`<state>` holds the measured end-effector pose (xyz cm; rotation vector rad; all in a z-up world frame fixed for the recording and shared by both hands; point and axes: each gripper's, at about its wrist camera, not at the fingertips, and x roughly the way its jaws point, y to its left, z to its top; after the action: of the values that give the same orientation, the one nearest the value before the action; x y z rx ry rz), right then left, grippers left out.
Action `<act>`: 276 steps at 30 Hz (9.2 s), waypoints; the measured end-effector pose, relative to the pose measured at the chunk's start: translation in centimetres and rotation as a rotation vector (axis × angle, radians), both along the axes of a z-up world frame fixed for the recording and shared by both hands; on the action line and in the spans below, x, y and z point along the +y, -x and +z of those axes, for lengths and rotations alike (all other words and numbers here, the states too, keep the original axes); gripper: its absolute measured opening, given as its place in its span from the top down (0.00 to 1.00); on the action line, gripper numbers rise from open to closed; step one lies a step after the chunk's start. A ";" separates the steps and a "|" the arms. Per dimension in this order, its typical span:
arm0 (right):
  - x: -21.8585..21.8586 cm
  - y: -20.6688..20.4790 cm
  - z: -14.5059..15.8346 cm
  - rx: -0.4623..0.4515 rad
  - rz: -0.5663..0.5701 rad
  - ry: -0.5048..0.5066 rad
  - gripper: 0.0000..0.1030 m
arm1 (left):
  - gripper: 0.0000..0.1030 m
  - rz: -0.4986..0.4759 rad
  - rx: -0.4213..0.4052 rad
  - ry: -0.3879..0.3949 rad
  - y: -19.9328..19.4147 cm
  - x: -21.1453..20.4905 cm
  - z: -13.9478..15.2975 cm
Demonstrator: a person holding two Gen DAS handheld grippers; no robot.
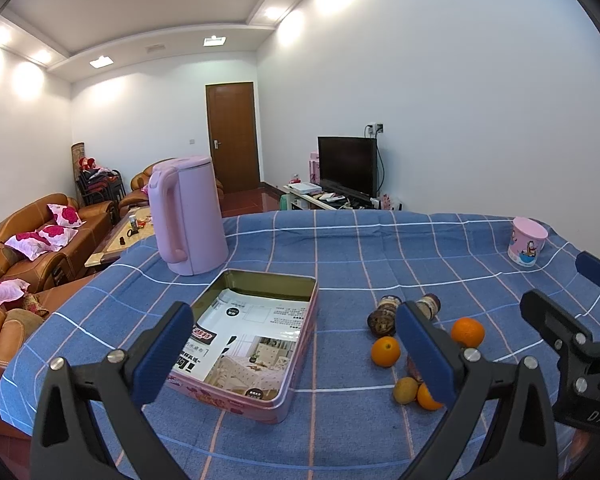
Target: Organize fruits
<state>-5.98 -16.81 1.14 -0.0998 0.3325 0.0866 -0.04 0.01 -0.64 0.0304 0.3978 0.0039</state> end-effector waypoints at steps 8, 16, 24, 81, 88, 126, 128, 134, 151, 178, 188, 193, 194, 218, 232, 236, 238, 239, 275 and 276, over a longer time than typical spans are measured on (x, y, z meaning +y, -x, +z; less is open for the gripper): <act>-0.3 -0.4 0.3 0.006 0.002 -0.001 0.01 | 0.00 0.001 0.001 0.001 0.1 0.1 0.0; -0.2 -0.4 0.0 0.008 0.002 -0.002 0.01 | 0.00 0.001 0.002 -0.001 0.0 0.1 0.0; -0.3 -0.4 0.2 0.012 0.006 0.000 0.01 | 0.00 0.004 0.001 0.001 0.2 0.1 -0.1; 1.4 -4.4 -9.1 0.305 0.164 0.016 0.40 | 0.00 -0.011 0.141 0.035 -3.0 0.8 -6.6; 1.7 -6.0 -10.5 0.407 0.219 -0.008 0.62 | 0.00 -0.046 0.139 0.020 -2.6 -0.4 -6.8; -4.0 -4.6 -9.1 0.258 0.058 -0.098 0.63 | 0.73 -0.353 0.443 0.011 -6.1 -7.8 -10.6; -3.9 -4.6 -9.1 0.258 0.059 -0.095 0.63 | 0.73 -0.357 0.435 0.011 -6.0 -7.8 -10.5; -3.7 -4.4 -9.1 0.253 0.067 -0.088 0.63 | 0.73 -0.348 0.371 0.027 -5.2 -7.1 -9.9; -3.0 -3.4 -8.8 0.203 0.107 -0.060 0.63 | 0.73 -0.305 0.242 0.048 -4.1 -6.0 -8.7; -2.7 -2.1 -8.5 0.127 0.142 -0.050 0.63 | 0.73 -0.267 0.146 0.059 -2.9 -5.1 -7.9; -2.2 -2.3 -7.4 0.123 0.158 -0.057 0.63 | 0.73 -0.188 0.071 0.022 -2.5 -3.3 -6.0; -1.4 -2.7 -6.3 0.115 0.187 -0.061 0.63 | 0.73 -0.167 0.076 0.023 -2.8 -2.4 -5.7; -1.1 -2.8 -6.1 0.115 0.192 -0.058 0.63 | 0.73 -0.161 0.079 0.025 -2.9 -2.1 -5.6; 8.2 -10.1 -3.5 0.179 0.376 0.007 0.63 | 0.73 -0.033 0.132 0.007 -7.8 5.4 -5.2; 13.1 -13.5 -4.8 0.238 0.437 0.043 0.63 | 0.73 0.008 0.197 0.001 -11.2 8.6 -6.1; 14.2 -14.3 -5.6 0.258 0.447 0.053 0.63 | 0.73 0.013 0.217 -0.007 -11.8 9.0 -6.5; 14.6 -14.7 -6.0 0.271 0.450 0.056 0.63 | 0.73 0.013 0.229 -0.006 -12.2 9.2 -6.8; 14.8 -14.8 -6.2 0.275 0.450 0.058 0.63 | 0.73 0.017 0.232 -0.006 -12.2 9.3 -6.9; 15.1 -15.2 -7.5 0.339 0.440 0.048 0.46 | 0.35 0.039 0.255 0.006 -11.5 10.2 -7.2; 14.6 -14.5 -7.2 0.330 0.433 0.037 0.46 | 0.30 0.032 0.243 0.008 -11.0 10.1 -6.9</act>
<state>8.57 -2.23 -6.02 -0.1935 0.6386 0.5296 11.00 10.06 -7.57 0.0170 0.6417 0.0309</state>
